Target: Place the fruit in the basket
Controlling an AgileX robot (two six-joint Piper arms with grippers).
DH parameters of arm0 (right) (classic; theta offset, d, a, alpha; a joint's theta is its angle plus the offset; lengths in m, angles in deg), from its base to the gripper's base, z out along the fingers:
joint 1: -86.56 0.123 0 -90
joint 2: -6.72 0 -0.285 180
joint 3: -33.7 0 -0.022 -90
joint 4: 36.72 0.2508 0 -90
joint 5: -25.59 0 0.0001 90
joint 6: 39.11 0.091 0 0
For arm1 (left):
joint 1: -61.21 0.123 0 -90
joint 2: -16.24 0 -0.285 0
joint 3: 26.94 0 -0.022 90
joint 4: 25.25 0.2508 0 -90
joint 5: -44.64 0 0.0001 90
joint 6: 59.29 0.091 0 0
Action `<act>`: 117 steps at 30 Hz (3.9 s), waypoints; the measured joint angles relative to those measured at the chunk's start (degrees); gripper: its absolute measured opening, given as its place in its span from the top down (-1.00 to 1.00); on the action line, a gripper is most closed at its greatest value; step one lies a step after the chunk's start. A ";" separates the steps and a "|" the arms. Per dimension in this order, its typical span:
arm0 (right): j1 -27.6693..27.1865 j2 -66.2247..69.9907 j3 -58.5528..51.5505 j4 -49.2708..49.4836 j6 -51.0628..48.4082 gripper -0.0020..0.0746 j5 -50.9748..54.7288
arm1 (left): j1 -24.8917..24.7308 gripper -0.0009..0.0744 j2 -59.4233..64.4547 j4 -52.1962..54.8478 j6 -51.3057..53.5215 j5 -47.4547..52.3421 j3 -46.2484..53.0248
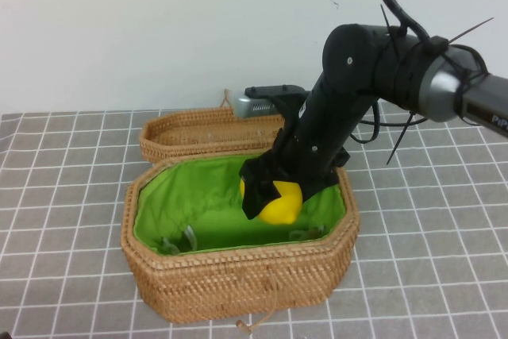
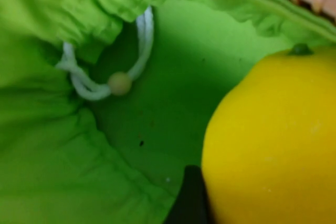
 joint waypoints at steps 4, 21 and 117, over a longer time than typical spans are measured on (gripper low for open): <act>0.00 0.00 1.07 -0.93 0.91 -0.71 0.48 | 0.00 0.98 0.00 0.00 0.00 0.00 0.00; 0.00 0.09 2.88 -1.63 2.96 -0.74 2.35 | 0.00 0.98 0.00 0.00 0.11 0.00 0.00; -34.92 -122.68 -104.81 -32.48 10.80 0.95 -47.24 | 0.00 0.98 0.00 -0.16 0.11 0.00 0.00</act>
